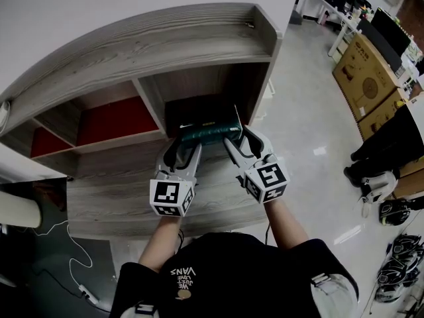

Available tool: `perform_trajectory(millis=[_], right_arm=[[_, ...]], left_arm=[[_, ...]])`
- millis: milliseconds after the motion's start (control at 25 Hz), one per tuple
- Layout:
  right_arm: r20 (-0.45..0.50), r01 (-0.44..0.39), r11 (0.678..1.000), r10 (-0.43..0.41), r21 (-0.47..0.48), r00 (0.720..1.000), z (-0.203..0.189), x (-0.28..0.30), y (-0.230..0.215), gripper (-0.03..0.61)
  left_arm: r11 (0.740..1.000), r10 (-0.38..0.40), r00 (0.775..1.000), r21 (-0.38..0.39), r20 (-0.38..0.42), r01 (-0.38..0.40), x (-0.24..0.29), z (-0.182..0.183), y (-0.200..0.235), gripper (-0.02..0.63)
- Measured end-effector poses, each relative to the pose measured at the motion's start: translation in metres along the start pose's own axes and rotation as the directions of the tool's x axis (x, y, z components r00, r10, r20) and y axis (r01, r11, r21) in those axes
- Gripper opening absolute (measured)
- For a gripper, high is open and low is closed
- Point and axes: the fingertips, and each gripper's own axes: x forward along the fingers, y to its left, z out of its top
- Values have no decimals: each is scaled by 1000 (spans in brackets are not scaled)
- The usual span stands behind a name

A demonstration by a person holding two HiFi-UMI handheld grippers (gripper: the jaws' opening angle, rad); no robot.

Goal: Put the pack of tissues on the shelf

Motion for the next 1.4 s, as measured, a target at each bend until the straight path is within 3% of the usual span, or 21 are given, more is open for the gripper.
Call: perform_trajectory(millis=[920,1400], right_arm=[[-78,98,995,-99,-22,992,-17,20,-15,219],[-70,137,991,-137,-4,988,-19,3,-16,219]], left_arm=[[997,68,997,30,-33,-67,26,2,9,256],[999,40,999,12,-25,-40,17,-2,4,257]])
